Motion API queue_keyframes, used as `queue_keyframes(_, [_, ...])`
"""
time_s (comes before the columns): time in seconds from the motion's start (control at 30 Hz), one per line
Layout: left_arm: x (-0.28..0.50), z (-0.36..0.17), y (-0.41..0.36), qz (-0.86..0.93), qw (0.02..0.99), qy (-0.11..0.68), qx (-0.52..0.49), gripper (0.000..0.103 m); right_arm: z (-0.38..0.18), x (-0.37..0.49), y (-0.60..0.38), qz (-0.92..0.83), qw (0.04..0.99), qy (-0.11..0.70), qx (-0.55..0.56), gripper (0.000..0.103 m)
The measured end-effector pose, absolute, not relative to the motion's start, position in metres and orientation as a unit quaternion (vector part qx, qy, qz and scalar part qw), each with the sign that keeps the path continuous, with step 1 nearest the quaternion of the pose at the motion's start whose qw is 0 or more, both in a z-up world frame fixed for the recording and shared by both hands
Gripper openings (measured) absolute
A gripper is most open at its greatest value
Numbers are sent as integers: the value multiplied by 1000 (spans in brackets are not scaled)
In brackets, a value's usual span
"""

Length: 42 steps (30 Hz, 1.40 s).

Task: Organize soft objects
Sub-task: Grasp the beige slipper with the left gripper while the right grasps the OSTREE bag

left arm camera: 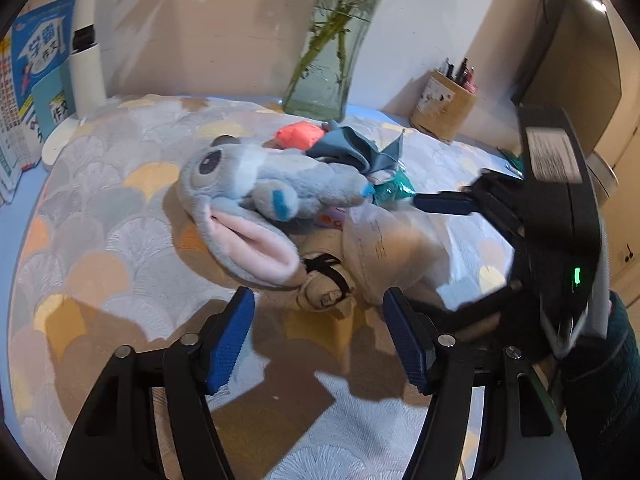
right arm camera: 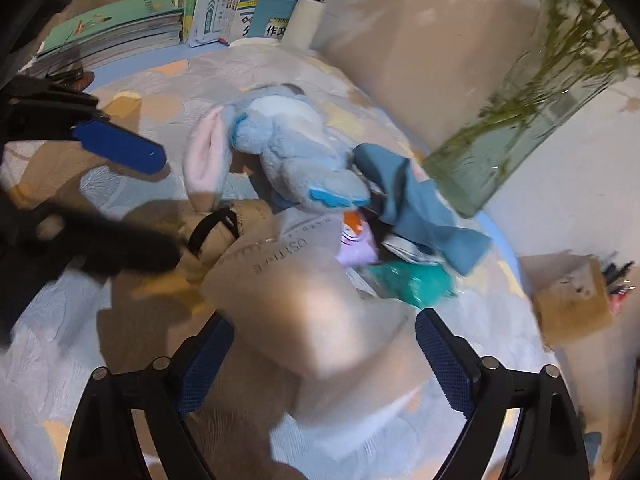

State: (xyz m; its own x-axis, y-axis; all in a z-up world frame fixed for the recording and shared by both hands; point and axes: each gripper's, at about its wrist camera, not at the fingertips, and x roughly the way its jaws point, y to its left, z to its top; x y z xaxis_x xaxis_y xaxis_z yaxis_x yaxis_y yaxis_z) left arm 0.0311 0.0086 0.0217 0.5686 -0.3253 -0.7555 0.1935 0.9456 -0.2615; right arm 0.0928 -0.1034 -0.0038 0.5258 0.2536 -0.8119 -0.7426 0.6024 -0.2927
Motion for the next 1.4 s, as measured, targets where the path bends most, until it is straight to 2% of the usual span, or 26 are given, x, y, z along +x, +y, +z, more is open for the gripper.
queue_keyframes(0.07, [31, 21, 6, -151, 881, 443, -70, 59, -2, 98, -109, 325, 813, 393, -280, 65])
queue_keyframes(0.1, [31, 22, 5, -154, 881, 443, -67, 59, -1, 101, -114, 330, 813, 406, -257, 53])
queue_keyframes(0.17, [30, 22, 1, -163, 880, 442, -63, 59, 0, 99, -119, 327, 817, 413, -235, 47])
queue_keyframes(0.23, [31, 23, -3, -168, 879, 443, -58, 59, 3, 93, -129, 323, 821, 424, -206, 46])
queue_keyframes(0.63, [64, 6, -23, -158, 875, 457, -16, 58, 18, 47, -216, 180, 861, 472, -55, 46])
queue_keyframes(0.7, [66, 5, -20, -159, 876, 454, -25, 57, 18, 43, -224, 173, 862, 475, -42, 51])
queue_keyframes(0.73, [66, 6, -20, -160, 876, 454, -28, 57, 17, 42, -226, 173, 861, 477, -40, 59])
queue_keyframes(0.77, [67, 6, -20, -159, 876, 455, -26, 57, 16, 40, -228, 173, 861, 477, -36, 61])
queue_keyframes(0.8, [67, 6, -22, -156, 877, 454, -20, 49, 15, 40, -231, 174, 860, 478, -32, 61])
queue_keyframes(0.83, [67, 5, -24, -156, 877, 455, -14, 33, 12, 39, -231, 176, 858, 482, -28, 61])
queue_keyframes(0.87, [67, 1, -26, -158, 872, 464, -10, 25, 10, 39, -231, 177, 856, 485, -24, 61])
queue_keyframes(1.1, [37, 12, -37, -178, 878, 444, 6, 23, 7, 23, -237, 176, 850, 496, 10, 63])
queue_keyframes(1.2, [17, 19, -44, -194, 880, 433, 0, 23, 13, 14, -240, 187, 847, 497, 33, 73])
queue_keyframes(1.4, [0, 6, -54, -210, 880, 426, -23, 23, 27, -16, -248, 253, 834, 484, 76, 79])
